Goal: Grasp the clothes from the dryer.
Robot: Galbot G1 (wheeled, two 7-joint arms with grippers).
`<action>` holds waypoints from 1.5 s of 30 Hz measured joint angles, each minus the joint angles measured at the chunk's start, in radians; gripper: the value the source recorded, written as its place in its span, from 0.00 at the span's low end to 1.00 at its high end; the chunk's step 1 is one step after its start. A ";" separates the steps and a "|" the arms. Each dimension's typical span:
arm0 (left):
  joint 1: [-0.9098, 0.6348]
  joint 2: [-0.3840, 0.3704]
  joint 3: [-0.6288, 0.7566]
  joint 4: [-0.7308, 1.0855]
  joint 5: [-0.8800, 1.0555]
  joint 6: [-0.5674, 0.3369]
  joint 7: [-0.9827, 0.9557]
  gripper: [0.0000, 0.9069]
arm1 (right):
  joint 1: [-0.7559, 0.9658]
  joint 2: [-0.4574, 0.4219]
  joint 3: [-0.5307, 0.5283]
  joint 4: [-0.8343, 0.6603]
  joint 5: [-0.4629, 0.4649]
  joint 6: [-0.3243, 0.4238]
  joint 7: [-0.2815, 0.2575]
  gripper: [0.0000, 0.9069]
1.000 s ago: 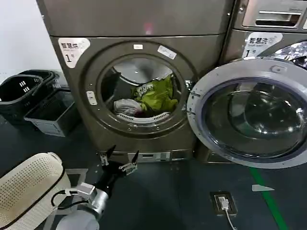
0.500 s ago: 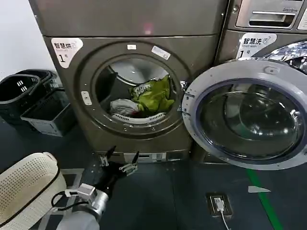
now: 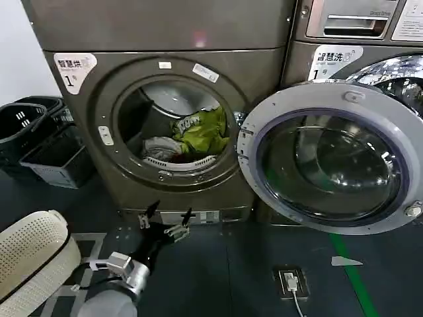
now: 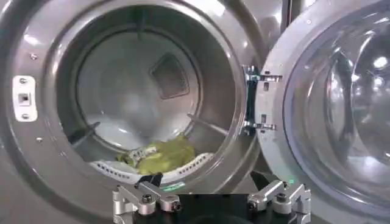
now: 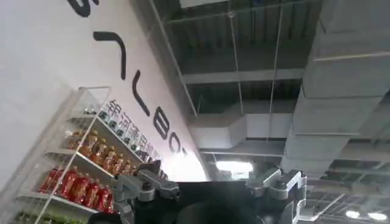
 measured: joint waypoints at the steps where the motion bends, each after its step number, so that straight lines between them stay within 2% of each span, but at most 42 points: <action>1: 0.000 0.000 0.000 -0.001 0.000 0.000 -0.001 1.00 | 0.000 0.000 0.000 -0.001 0.000 0.003 0.002 1.00; 8: 0.003 0.002 -0.002 -0.007 -0.009 0.000 -0.001 1.00 | 0.003 -0.005 -0.002 -0.011 0.001 0.023 0.016 1.00; 45: -0.001 -0.001 -0.015 -0.010 -0.015 -0.005 -0.042 1.00 | 0.010 -0.003 -0.013 -0.025 0.004 0.088 0.007 1.00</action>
